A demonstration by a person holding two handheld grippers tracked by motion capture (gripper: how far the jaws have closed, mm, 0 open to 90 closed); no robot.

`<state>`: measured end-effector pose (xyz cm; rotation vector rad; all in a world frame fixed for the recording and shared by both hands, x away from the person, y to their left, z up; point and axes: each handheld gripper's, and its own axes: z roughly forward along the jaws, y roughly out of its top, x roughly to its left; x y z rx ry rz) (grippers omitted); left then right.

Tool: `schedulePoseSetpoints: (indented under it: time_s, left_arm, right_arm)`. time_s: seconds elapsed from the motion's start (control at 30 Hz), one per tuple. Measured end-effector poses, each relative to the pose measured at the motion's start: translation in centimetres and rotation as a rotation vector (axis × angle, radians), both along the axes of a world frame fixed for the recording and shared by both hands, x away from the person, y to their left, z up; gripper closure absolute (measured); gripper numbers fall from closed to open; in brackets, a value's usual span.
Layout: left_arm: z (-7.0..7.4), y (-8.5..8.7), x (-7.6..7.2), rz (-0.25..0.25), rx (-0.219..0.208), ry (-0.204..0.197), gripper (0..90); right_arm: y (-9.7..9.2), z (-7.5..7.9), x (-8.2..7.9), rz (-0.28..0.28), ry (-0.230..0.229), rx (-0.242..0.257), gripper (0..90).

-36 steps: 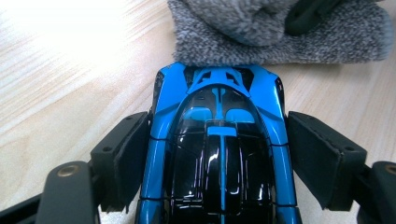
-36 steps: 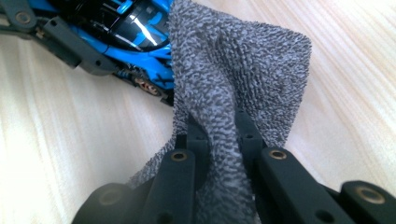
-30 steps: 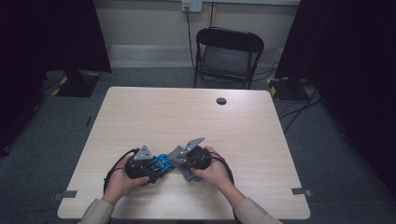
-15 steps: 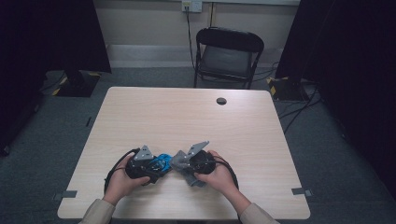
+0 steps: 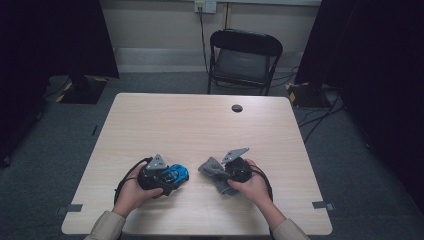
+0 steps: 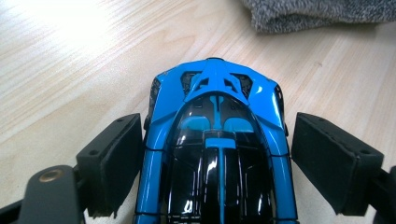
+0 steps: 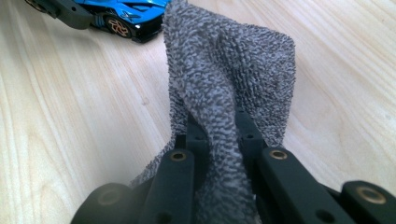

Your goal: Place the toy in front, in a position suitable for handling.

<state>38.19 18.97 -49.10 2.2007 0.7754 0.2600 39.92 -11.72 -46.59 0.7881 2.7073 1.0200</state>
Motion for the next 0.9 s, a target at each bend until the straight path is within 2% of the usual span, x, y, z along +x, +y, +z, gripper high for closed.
schedulePoseSetpoints:
  time_s: [0.17, 0.2, 0.57, 0.7, 0.73, 0.9]
  left_arm:
    - [-0.1, -0.3, 0.1, 0.013, 0.029, -0.001, 17.0]
    - [-0.1, -0.3, 0.2, 0.009, 0.043, -0.010, 19.3]
    - [-0.1, -2.5, 1.5, 0.005, 0.048, -0.026, 23.5]
    - [-0.1, -3.5, 2.3, 0.005, 0.054, -0.022, 23.5]
    - [-0.1, -3.8, 2.5, 0.007, 0.044, -0.013, 23.5]
    - [-0.1, -5.1, 3.4, 0.011, 0.048, -0.020, 23.5]
  right_arm:
    - [0.3, -0.1, 0.0, 0.004, -0.002, -0.008, 80.1]
    - [0.3, -0.1, 0.0, 0.003, -0.002, -0.009, 80.2]
    - [0.2, 0.0, 0.2, 0.004, -0.004, -0.009, 80.2]
    - [-0.3, 0.0, 0.3, 0.000, -0.011, -0.011, 80.1]
    - [-0.5, 0.0, 0.3, -0.004, -0.011, -0.011, 80.1]
    - [-1.6, 0.0, 0.4, -0.023, -0.010, -0.008, 80.1]
